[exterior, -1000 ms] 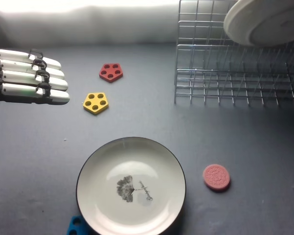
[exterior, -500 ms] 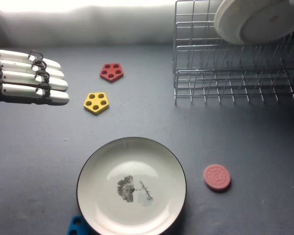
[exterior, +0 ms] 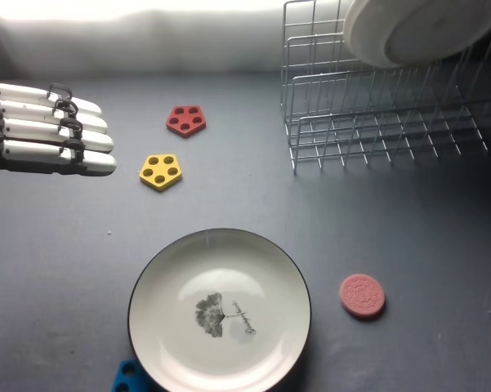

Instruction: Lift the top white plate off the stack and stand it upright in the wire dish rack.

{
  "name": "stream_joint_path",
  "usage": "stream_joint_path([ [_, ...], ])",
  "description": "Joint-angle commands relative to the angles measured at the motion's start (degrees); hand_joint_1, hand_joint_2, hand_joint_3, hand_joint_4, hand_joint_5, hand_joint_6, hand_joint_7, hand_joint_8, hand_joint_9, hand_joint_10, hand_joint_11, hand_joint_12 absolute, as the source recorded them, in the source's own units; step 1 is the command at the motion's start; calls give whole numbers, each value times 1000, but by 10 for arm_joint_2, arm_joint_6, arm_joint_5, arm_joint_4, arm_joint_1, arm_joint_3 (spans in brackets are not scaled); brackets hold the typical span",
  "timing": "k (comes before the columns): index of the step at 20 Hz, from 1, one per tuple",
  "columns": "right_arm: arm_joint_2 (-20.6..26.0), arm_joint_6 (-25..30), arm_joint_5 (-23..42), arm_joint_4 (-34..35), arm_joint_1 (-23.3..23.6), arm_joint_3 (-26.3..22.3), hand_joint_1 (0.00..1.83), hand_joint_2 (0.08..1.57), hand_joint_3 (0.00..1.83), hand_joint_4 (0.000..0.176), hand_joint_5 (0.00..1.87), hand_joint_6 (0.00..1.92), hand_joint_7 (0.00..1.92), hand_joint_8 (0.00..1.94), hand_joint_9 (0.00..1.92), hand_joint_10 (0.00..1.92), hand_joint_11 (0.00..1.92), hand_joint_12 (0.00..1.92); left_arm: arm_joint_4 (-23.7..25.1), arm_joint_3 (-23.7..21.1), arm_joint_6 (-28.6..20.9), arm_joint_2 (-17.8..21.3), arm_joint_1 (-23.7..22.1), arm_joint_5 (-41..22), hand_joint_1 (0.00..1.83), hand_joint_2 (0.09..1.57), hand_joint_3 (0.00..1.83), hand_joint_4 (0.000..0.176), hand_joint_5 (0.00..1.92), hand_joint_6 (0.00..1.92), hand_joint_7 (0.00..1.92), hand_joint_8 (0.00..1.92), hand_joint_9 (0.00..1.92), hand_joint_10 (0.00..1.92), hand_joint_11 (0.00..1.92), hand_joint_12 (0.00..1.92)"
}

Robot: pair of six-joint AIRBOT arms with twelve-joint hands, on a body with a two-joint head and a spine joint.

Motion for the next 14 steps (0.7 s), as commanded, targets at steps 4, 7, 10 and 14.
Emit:
stream_joint_path([
  [4,-5,-1,53,18,-22,24,1497,1050,0,0,940,950,1112,557,1141,686,989,1360,-48,1,4,2,-11,-34,392,974,0,0,10,0,22,1,20,4,35,61],
  [7,-7,-1,50,25,-39,29,1498,1043,0,0,947,929,1124,543,1177,624,1004,1339,-41,1,5,0,-11,-36,398,975,0,0,13,1,23,1,23,3,46,66],
  [10,-6,-1,50,28,-49,28,1499,1042,0,0,941,923,1140,521,1180,620,1003,1338,-39,0,7,0,-11,-41,386,968,0,0,19,4,23,3,20,3,31,59],
  [14,-3,-1,51,31,-66,31,1498,1053,1,0,912,976,1110,578,1135,694,991,1358,-39,-4,9,-1,-11,-46,383,971,0,0,19,2,28,3,30,5,56,70],
])
